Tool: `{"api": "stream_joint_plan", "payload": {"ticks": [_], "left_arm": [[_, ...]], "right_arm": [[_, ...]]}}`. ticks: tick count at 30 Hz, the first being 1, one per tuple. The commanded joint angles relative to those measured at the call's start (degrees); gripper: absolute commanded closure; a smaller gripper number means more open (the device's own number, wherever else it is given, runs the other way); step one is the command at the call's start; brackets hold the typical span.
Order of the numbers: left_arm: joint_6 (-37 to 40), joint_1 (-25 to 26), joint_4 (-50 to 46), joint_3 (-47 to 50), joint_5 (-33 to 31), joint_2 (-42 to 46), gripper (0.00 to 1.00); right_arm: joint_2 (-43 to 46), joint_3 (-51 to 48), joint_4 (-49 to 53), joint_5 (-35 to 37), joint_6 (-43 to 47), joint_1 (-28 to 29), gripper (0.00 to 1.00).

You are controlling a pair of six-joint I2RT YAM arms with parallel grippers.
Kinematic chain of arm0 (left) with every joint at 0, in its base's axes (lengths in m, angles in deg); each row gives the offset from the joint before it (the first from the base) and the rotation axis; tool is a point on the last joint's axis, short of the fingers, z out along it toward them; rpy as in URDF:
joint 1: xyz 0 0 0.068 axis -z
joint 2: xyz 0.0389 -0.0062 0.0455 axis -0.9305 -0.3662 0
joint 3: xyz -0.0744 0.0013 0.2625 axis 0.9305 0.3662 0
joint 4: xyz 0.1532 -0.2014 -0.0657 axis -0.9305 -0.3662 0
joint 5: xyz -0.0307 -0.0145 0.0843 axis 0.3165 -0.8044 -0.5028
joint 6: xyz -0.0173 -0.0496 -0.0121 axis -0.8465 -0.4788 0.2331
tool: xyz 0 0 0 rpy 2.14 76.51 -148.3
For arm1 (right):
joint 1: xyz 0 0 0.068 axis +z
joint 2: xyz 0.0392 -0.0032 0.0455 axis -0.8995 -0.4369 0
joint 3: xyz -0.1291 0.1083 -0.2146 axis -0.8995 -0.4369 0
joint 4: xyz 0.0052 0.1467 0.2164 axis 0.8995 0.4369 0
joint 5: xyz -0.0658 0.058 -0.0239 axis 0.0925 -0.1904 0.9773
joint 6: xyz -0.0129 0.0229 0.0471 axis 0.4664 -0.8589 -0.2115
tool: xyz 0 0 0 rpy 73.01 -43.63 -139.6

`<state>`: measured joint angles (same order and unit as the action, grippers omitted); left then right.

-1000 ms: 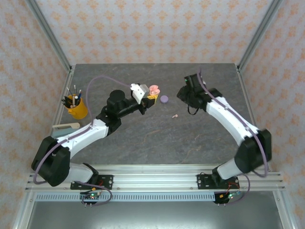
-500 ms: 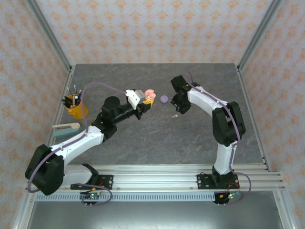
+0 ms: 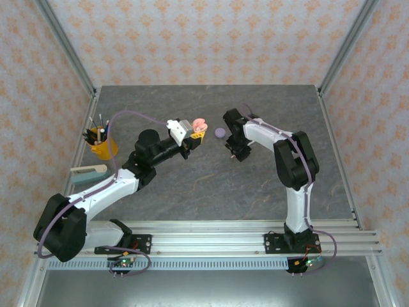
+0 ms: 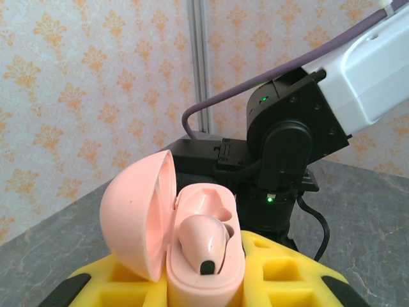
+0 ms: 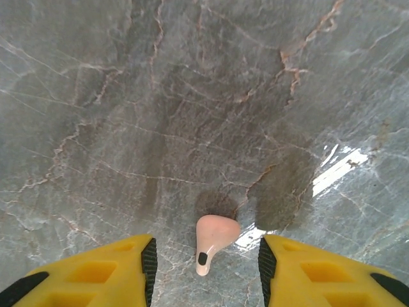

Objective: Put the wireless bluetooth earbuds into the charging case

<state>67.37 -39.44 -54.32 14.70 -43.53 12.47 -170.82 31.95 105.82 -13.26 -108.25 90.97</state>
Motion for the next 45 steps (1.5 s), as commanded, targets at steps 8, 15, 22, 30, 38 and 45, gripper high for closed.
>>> {"api": "stream_joint_plan", "payload": {"ticks": [8, 15, 22, 30, 38, 45], "left_arm": [[0.05, -0.79, 3.38, 0.41, -0.59, 0.25, 1.0], [0.06, -0.89, 3.17, 0.46, -0.6, 0.62, 1.0], [0.04, -0.87, 2.56, 0.28, -0.59, 0.95, 1.0], [0.14, -0.97, 1.09, -0.68, -0.42, 0.97, 1.0], [0.21, -0.96, -0.42, -2.12, -0.08, 0.37, 1.0], [0.12, -1.02, -1.11, -2.83, 0.11, -0.12, 1.0]], "right_arm": [[-2.01, 0.82, 2.44, 1.37, 0.13, 0.04, 0.59], [-2.21, 1.0, 3.91, 2.44, 4.26, -0.07, 0.71], [-1.93, 1.5, 5.39, 2.05, 15.3, -0.07, 0.8], [1.05, -1.8, 4.15, 3.08, 32.38, -0.07, 0.86], [0.13, -1.48, 5.93, -0.02, 42.81, -0.03, 0.84], [1.92, -0.85, 4.8, 1.28, 41.62, -0.28, 0.71]]}}
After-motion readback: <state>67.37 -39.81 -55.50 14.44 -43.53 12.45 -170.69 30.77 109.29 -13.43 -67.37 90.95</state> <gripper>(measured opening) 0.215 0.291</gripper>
